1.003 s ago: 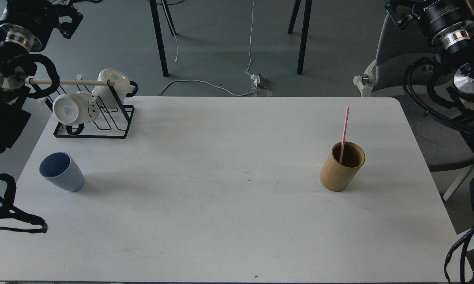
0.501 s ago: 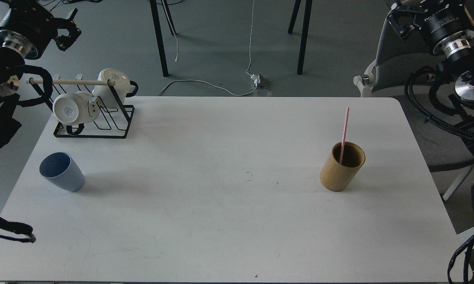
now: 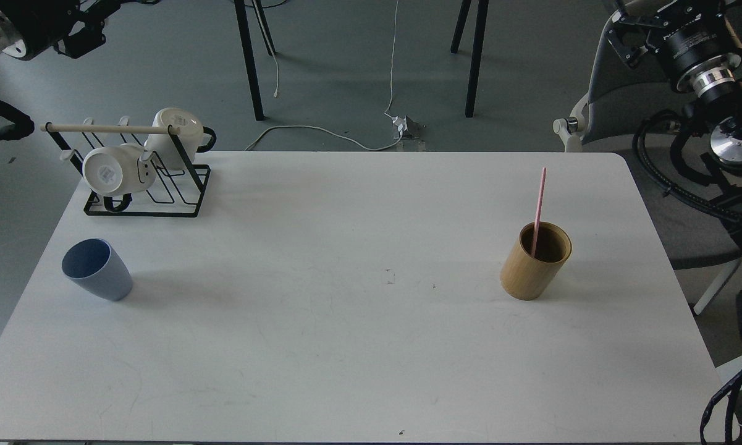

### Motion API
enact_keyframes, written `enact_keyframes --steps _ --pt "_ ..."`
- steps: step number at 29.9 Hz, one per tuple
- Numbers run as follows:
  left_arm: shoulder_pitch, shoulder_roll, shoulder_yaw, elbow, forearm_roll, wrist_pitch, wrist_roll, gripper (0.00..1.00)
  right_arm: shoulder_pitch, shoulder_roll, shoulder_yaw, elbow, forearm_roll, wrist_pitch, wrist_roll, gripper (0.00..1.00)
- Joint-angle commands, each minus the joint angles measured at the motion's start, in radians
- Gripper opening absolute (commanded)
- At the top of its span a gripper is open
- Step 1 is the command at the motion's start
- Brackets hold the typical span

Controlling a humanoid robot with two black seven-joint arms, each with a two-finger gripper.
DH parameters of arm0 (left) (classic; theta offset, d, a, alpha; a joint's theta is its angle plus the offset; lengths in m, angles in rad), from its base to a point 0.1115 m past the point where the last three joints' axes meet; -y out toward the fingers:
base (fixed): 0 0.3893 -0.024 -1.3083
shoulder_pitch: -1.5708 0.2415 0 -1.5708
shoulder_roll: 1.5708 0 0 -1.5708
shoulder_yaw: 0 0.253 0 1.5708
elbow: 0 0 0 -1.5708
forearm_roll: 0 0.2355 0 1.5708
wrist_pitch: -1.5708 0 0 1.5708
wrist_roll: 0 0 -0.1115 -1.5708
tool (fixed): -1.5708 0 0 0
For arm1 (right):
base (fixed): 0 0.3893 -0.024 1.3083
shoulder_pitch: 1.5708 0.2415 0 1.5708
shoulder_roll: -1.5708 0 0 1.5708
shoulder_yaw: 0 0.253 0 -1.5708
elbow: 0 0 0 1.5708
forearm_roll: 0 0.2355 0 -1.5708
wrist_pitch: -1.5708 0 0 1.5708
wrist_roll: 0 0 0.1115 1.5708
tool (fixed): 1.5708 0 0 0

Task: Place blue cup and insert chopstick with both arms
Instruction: 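Move the left gripper toward the light blue cup, then grasp the light blue cup with the left gripper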

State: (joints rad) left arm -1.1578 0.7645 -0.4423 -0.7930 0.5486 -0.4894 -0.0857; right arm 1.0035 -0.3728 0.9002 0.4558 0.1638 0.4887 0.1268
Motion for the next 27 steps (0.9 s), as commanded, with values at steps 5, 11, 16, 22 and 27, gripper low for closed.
enact_keyframes --steps 5,11,16,22,27 --pt "0.134 0.24 0.001 -0.518 0.564 0.001 -0.002 0.99 -0.008 -0.003 0.005 0.001 0.0 0.0 0.0 1.0" --pt "0.274 0.375 0.001 -0.581 0.804 0.001 -0.109 0.94 -0.008 -0.012 0.005 0.001 0.0 0.0 0.0 1.0" --pt "0.383 0.435 0.022 -0.572 0.994 0.002 -0.2 0.93 -0.008 -0.015 0.005 0.001 0.0 0.0 0.0 1.0" --pt "0.493 0.435 0.073 -0.465 1.061 0.198 -0.204 0.92 -0.014 -0.011 0.005 0.001 0.0 0.0 0.0 1.0" --pt "0.497 0.354 0.125 -0.278 1.061 0.202 -0.23 0.85 -0.019 -0.008 0.005 0.001 0.0 0.0 0.002 1.0"
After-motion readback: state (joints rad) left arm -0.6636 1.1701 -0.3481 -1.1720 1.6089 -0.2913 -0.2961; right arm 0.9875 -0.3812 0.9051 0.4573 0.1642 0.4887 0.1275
